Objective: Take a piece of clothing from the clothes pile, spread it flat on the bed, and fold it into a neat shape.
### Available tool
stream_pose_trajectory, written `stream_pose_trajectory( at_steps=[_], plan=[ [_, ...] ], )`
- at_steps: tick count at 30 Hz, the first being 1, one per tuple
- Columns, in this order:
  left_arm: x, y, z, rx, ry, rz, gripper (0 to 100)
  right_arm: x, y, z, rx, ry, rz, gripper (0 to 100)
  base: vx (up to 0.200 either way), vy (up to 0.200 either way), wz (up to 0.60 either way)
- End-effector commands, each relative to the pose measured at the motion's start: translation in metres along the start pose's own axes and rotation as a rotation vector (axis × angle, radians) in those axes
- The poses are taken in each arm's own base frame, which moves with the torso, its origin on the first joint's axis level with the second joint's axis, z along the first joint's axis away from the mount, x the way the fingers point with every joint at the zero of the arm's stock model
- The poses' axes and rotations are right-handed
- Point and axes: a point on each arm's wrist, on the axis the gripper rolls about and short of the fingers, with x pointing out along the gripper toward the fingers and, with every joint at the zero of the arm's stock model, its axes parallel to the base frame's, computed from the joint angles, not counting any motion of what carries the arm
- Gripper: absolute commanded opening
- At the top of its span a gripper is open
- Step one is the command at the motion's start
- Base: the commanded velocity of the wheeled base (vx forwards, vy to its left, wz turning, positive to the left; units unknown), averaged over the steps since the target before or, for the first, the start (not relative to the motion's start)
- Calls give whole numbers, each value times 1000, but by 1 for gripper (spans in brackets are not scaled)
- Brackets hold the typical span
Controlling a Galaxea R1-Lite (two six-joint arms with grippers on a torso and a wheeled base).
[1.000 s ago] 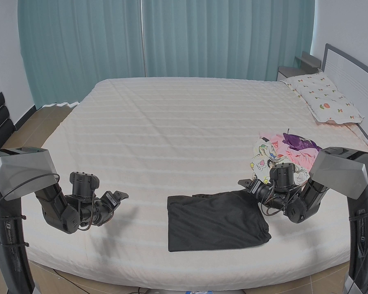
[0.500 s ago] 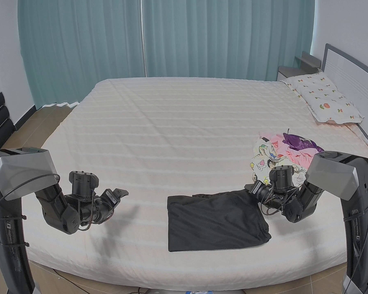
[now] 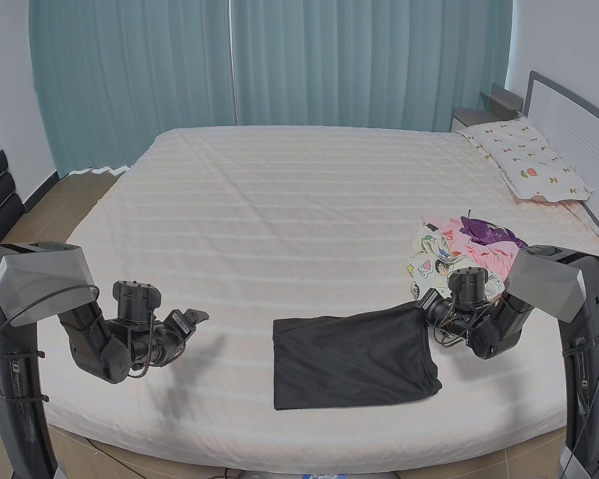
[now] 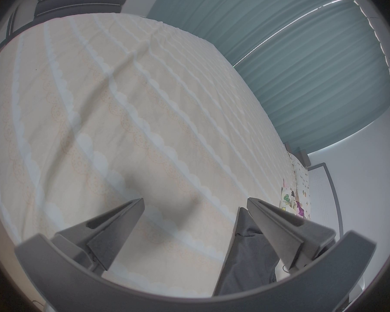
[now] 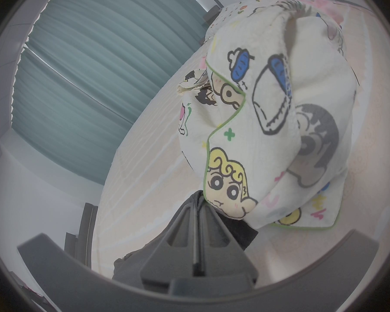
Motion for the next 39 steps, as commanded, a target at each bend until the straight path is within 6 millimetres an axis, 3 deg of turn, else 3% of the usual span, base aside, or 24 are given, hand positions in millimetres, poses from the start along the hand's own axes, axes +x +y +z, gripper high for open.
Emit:
stream_pose_trajectory(
  at_steps=[1,31,32,36,39],
  plan=[
    [0,0,0,0,0,0,100,1,0,0,2,0,2,0,0,0,0],
    [0,0,0,-2,1,1,100,1,-5,5,47,-32,-21,0,0,0,0],
    [0,0,0,-2,1,1,100,1,-5,5,45,-31,-21,100,0,0,0],
    [0,0,0,-2,0,0,100,-6,-3,3,42,-23,-18,100,0,0,0],
    [1,0,0,-2,-1,-1,100,-35,4,1,-5,2,-14,100,0,0,0]
  ],
)
